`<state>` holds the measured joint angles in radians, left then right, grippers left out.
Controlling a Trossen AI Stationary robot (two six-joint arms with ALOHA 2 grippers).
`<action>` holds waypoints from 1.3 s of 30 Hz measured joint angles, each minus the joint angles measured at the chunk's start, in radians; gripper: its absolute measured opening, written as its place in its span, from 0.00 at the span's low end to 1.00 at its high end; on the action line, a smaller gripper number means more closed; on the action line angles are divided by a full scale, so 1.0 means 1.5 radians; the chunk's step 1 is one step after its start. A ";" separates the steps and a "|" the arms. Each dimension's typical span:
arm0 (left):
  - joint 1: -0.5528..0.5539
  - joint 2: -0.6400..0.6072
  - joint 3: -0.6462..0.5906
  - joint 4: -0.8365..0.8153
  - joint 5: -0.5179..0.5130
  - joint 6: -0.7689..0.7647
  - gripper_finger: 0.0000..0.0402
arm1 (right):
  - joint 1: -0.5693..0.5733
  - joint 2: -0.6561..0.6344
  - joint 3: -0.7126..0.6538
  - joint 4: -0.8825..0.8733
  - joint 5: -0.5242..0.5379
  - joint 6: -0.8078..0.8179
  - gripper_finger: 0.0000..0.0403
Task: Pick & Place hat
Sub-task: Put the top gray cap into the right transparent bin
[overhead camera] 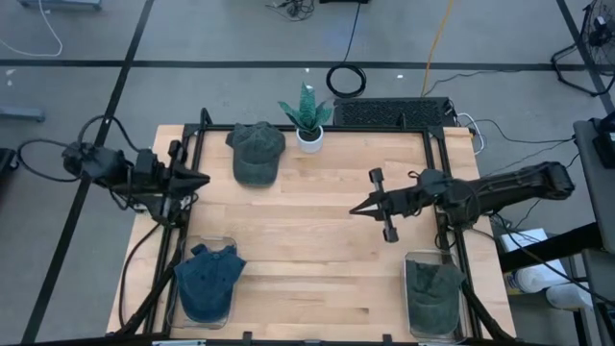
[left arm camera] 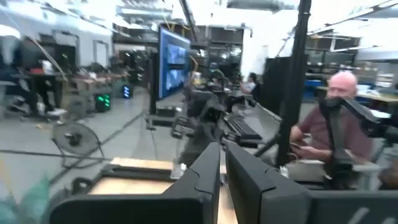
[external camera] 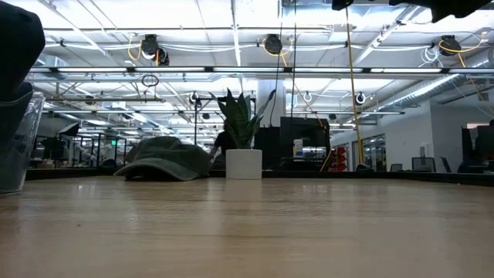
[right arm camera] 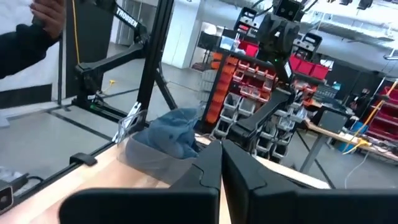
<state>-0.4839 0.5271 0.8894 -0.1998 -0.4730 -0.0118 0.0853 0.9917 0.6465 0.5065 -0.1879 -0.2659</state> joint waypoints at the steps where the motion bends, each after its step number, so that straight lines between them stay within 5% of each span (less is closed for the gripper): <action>1: 0.000 0.004 0.000 0.005 -0.013 0.014 0.08 | 0.000 -0.006 0.000 -0.010 0.000 -0.003 0.00; 8: 0.001 0.055 0.000 -0.012 -0.111 0.087 0.08 | 0.001 -0.022 -0.001 -0.058 0.000 -0.014 0.00; 14: 0.058 0.128 0.000 -0.039 -0.344 0.077 0.14 | 0.000 -0.022 -0.001 -0.085 0.001 -0.024 0.00; 24: 0.242 0.241 0.000 0.100 -0.381 0.090 0.49 | 0.000 -0.021 -0.001 -0.100 0.002 0.000 0.00; 29: 0.309 0.289 0.001 0.205 -0.474 0.136 0.57 | 0.001 -0.021 -0.001 -0.106 0.001 0.051 0.00; 34: 0.380 0.371 0.052 0.109 -0.541 0.181 0.62 | 0.001 -0.021 0.000 -0.109 0.001 0.093 0.00; 36: 0.416 0.401 0.121 -0.029 -0.503 0.133 0.64 | 0.001 -0.021 0.000 -0.109 0.002 0.106 0.00; 39: 0.505 0.466 0.269 -0.342 -0.181 -0.046 0.63 | 0.002 -0.021 0.000 -0.109 0.002 0.119 0.00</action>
<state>0.2742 1.2265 1.2936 -0.7125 -0.7449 -0.0811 0.0875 0.9600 0.6460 0.3424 -0.1856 -0.0869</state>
